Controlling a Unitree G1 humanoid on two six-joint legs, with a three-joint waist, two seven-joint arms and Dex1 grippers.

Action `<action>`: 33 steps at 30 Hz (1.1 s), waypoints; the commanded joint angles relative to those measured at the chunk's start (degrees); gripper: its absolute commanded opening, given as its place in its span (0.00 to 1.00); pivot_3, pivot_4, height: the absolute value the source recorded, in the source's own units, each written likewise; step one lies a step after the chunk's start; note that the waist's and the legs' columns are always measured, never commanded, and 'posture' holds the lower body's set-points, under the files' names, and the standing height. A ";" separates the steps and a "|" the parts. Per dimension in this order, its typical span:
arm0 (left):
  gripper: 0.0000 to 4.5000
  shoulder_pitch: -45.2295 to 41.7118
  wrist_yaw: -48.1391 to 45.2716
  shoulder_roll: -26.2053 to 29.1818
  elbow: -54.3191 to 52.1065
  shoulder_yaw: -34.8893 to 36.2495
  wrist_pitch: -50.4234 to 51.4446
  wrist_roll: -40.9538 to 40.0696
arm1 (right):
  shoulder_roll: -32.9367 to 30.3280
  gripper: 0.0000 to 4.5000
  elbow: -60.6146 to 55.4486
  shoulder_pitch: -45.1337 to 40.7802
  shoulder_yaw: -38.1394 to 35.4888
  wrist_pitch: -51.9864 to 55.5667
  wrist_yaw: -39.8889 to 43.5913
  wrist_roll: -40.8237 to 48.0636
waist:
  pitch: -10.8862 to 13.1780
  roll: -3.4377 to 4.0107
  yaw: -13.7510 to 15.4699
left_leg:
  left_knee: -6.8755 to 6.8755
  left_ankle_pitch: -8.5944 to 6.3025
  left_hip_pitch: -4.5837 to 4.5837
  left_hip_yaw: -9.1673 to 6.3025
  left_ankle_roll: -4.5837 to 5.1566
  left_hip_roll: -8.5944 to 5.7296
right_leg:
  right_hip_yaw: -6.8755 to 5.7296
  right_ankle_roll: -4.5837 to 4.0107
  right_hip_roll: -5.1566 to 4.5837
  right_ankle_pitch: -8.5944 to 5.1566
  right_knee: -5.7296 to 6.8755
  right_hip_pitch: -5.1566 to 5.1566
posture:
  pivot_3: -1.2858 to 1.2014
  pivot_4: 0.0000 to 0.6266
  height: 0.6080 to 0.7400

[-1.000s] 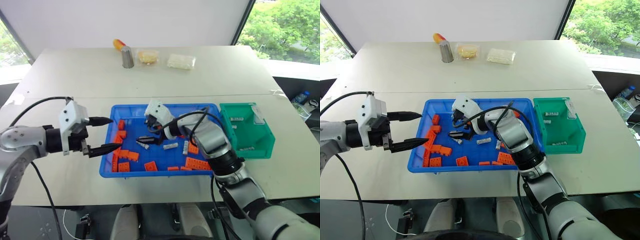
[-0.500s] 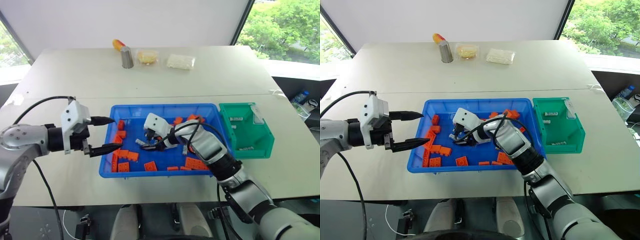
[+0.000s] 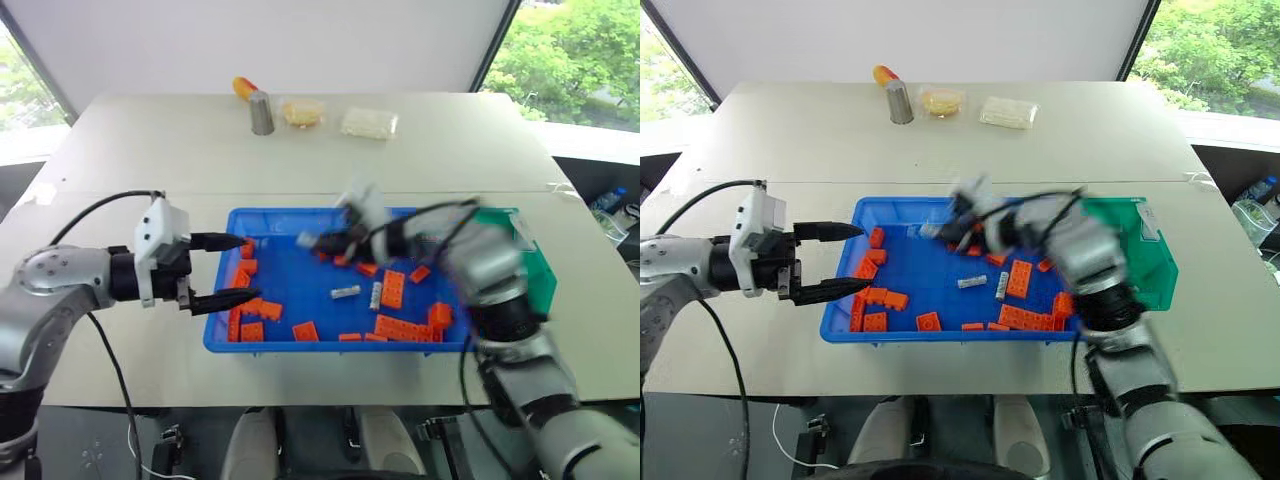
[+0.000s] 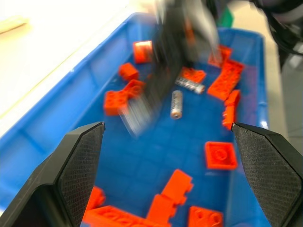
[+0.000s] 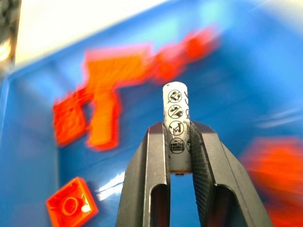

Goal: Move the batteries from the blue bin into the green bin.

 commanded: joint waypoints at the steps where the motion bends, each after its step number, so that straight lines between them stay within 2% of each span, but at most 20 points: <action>1: 1.00 -2.57 -0.42 -1.19 0.70 -0.72 -0.79 -0.85 | -11.14 0.02 -2.86 4.11 -7.07 -4.96 1.38 0.09 | -0.04 -0.06 0.51 | -0.04 -0.01 0.00 -0.03 0.01 0.00 | -0.03 0.00 0.01 -0.01 -0.11 0.03 | 0.52 0.24 1.00; 6: 1.00 -6.41 -1.72 -2.43 3.08 -3.03 -0.90 -0.54 | -22.39 0.02 1.93 11.37 -13.42 -8.11 -1.33 -1.77 | -0.02 -0.03 -0.18 | -0.19 -0.06 -0.04 0.14 0.11 -0.02 | 0.08 0.03 0.00 0.01 -0.61 0.13 | 0.52 0.24 1.00; 10: 1.00 -8.66 -2.80 -3.01 5.78 -4.74 -2.18 1.14 | -25.92 0.02 3.15 17.70 -16.71 -10.31 -3.00 -1.80 | -0.02 -0.03 -0.10 | -0.19 -0.08 -0.03 0.14 0.16 -0.02 | 0.11 0.05 0.07 0.02 -0.62 0.12 | 0.52 0.24 1.00; 14: 1.00 -10.12 -3.40 -3.62 7.42 -5.62 -2.82 2.02 | -25.17 0.47 2.93 20.11 -17.87 -9.11 -6.99 -1.57 | -0.02 -0.03 -0.24 | -0.17 -0.08 0.00 0.08 0.16 0.01 | 0.12 0.05 0.14 0.02 -0.59 0.13 | 0.52 0.24 1.00; 17: 1.00 -10.41 -3.47 -3.85 7.63 -5.82 -2.90 2.23 | -24.79 0.78 3.81 16.54 -16.68 -10.75 -9.08 -1.62 | -0.01 -0.03 -0.24 | -0.15 -0.08 -0.01 0.09 0.16 0.01 | 0.15 0.05 0.13 0.02 -0.58 0.13 | 0.52 0.24 1.00; 20: 1.00 -10.30 -3.37 -3.90 7.50 -5.64 -2.93 2.43 | -22.78 0.78 1.93 11.33 -17.20 -10.98 -6.71 3.62 | 0.00 -0.01 -0.30 | -0.14 -0.08 -0.01 0.11 0.16 0.01 | 0.16 0.06 0.13 0.03 -0.58 0.11 | 0.52 0.24 1.00; 22: 1.00 -9.91 -3.16 -3.79 6.93 -5.34 -2.63 2.21 | -22.45 0.78 -3.45 10.66 -14.62 -11.92 0.78 9.61 | 0.00 -0.01 -0.12 | -0.15 -0.09 -0.02 0.06 0.17 0.01 | 0.15 0.06 0.15 0.03 -0.58 0.12 | 0.52 0.24 1.00; 24: 1.00 -9.68 -3.01 -3.74 6.52 -5.25 -2.43 2.07 | -24.08 0.78 -5.47 11.41 -10.63 -14.90 6.30 10.60 | -0.01 -0.02 0.01 | -0.23 -0.11 -0.02 0.00 0.21 0.03 | 0.10 0.21 0.18 0.08 -0.58 0.12 | 0.52 0.24 1.00; 27: 1.00 -9.38 -2.90 -3.66 5.96 -5.38 -2.22 2.03 | -25.69 0.78 -2.84 9.46 0.90 -21.60 14.31 6.24 | 0.00 -0.02 0.18 | -0.19 -0.14 -0.04 0.02 0.25 0.03 | 0.09 0.23 0.13 0.04 -0.62 0.15 | 0.52 0.24 1.00; 30: 1.00 -9.55 -2.82 -3.69 5.83 -5.55 -2.19 2.13 | -26.04 0.78 1.98 7.31 9.15 -28.16 19.97 1.33 | 0.01 -0.04 0.11 | 0.00 -0.14 -0.08 0.10 0.25 -0.01 | 0.11 0.13 0.04 0.00 -0.63 0.19 | 0.52 0.24 1.00; 33: 1.00 -9.63 -2.06 -3.90 5.33 -5.61 -2.27 2.41 | -22.68 0.78 9.98 4.21 16.75 -36.45 21.59 -5.54 | 0.01 -0.05 0.05 | 0.08 -0.14 -0.08 0.12 0.25 -0.04 | 0.14 0.17 0.01 0.02 -0.63 0.22 | 0.52 0.24 1.00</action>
